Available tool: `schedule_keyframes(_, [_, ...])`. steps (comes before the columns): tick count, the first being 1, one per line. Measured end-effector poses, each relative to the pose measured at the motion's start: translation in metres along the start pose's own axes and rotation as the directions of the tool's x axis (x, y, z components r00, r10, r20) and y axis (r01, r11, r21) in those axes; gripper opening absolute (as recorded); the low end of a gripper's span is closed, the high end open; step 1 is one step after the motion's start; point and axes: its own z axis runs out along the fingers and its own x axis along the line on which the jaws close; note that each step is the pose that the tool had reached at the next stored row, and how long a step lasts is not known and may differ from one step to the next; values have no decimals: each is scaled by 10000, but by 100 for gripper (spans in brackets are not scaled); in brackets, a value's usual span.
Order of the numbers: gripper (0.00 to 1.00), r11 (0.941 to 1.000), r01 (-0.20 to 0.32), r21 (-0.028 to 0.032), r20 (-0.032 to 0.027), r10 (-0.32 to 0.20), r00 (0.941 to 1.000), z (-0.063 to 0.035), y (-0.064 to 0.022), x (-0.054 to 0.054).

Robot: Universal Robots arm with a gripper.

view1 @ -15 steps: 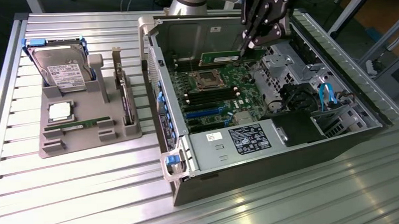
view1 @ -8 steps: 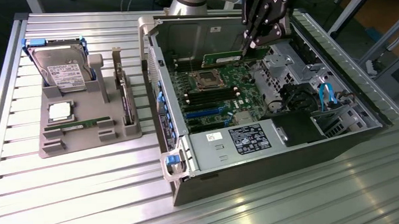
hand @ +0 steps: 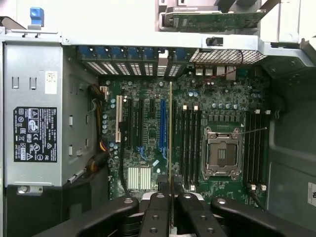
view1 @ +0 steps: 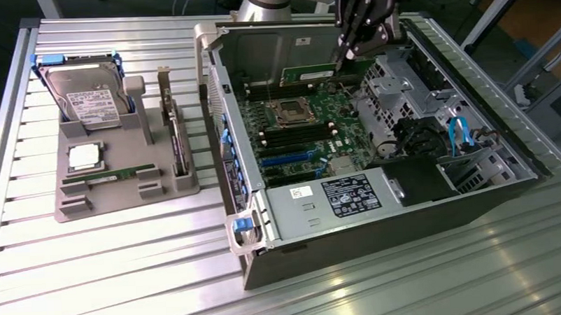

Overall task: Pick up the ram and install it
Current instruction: 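Pick up the ram and move it above insertion slot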

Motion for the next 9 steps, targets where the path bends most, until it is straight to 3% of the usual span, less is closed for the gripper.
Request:
schedule_keyframes(5, [13,10000,-34,1,1,34,10000,3,-4,-112])
schedule_keyframes(9, [13,10000,-37,0,1,37,10000,3,-4,-118])
